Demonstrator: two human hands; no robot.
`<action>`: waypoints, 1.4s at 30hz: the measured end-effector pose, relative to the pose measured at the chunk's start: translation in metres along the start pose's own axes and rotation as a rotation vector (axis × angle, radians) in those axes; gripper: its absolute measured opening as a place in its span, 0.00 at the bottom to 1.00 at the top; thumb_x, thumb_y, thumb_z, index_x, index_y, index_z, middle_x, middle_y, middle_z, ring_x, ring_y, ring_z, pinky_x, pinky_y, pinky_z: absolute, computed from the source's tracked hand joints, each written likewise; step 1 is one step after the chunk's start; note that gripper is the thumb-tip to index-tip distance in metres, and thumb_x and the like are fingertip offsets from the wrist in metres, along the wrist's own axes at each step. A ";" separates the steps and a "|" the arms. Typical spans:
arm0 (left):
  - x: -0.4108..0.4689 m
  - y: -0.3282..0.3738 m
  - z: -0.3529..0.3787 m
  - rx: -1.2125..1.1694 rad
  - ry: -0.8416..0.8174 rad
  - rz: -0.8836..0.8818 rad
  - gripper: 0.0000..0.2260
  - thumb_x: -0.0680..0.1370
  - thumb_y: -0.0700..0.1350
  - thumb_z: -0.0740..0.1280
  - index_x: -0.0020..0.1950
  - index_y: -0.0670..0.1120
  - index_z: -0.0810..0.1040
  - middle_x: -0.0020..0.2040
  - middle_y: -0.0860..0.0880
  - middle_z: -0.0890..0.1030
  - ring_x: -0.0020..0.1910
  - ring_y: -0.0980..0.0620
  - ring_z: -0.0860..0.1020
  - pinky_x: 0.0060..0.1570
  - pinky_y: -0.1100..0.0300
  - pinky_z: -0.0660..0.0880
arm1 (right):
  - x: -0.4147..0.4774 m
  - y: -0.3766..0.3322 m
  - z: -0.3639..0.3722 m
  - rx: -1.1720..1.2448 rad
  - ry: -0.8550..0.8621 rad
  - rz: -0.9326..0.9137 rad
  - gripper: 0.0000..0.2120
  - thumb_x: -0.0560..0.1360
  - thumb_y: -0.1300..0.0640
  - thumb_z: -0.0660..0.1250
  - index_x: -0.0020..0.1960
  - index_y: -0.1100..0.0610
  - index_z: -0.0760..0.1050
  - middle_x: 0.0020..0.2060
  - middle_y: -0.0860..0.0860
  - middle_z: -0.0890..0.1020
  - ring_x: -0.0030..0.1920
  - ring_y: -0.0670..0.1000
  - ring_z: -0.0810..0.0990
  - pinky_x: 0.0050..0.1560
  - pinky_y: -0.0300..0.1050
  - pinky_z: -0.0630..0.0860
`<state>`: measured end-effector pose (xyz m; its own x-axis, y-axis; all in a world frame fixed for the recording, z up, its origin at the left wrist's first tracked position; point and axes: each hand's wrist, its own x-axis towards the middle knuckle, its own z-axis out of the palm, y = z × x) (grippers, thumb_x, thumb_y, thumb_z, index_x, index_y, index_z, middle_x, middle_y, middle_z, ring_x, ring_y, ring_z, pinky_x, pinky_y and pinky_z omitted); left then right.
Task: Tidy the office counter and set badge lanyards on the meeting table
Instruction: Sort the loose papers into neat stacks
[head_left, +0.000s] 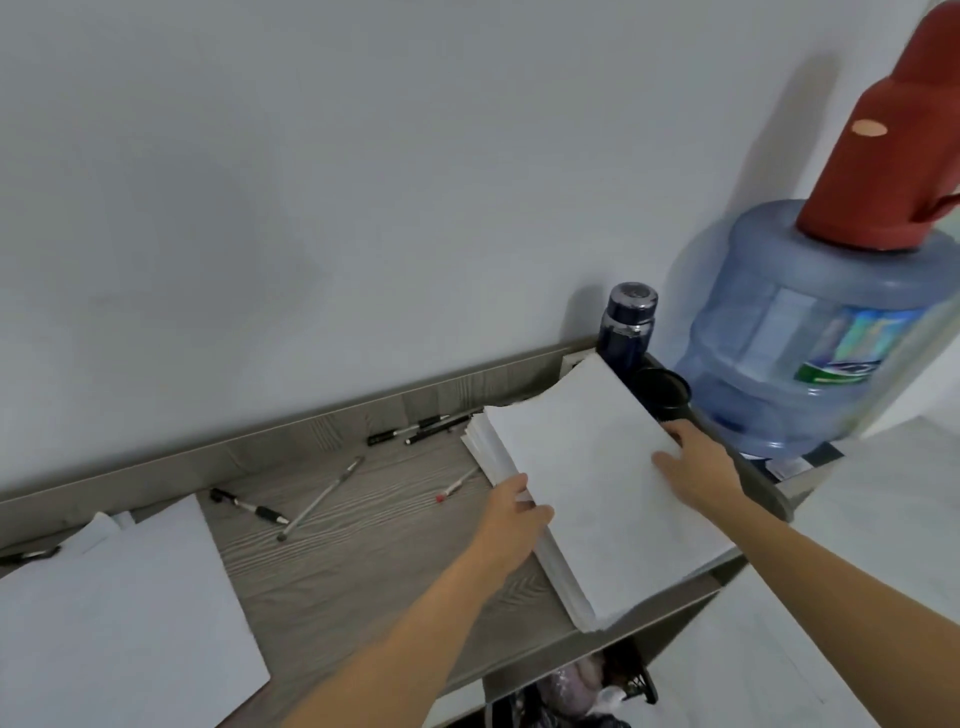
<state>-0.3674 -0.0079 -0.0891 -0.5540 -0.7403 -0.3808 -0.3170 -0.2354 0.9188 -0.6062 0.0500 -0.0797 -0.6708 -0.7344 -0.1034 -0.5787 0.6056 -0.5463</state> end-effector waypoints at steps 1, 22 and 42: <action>0.004 -0.005 0.004 0.139 0.010 0.000 0.18 0.80 0.40 0.63 0.70 0.46 0.68 0.67 0.47 0.71 0.63 0.52 0.72 0.64 0.63 0.69 | 0.001 0.005 0.002 -0.041 -0.026 -0.029 0.22 0.78 0.55 0.66 0.70 0.54 0.66 0.57 0.56 0.79 0.58 0.60 0.78 0.60 0.56 0.75; -0.079 -0.062 -0.164 0.468 0.675 -0.022 0.14 0.79 0.40 0.63 0.65 0.45 0.75 0.64 0.47 0.74 0.62 0.51 0.73 0.59 0.62 0.67 | -0.064 -0.145 0.117 -0.194 -0.246 -0.605 0.14 0.78 0.48 0.64 0.62 0.47 0.78 0.57 0.45 0.81 0.56 0.48 0.78 0.53 0.43 0.73; -0.276 -0.225 -0.398 0.901 0.652 -0.424 0.29 0.82 0.60 0.50 0.80 0.51 0.49 0.80 0.50 0.48 0.79 0.48 0.48 0.75 0.51 0.49 | -0.240 -0.360 0.305 0.358 -0.931 -0.071 0.20 0.72 0.56 0.76 0.58 0.62 0.74 0.44 0.54 0.82 0.34 0.46 0.80 0.30 0.37 0.75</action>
<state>0.1634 -0.0013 -0.1488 0.1392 -0.9520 -0.2725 -0.9518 -0.2045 0.2284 -0.0954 -0.0857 -0.1118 0.0790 -0.8057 -0.5871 -0.3263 0.5356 -0.7789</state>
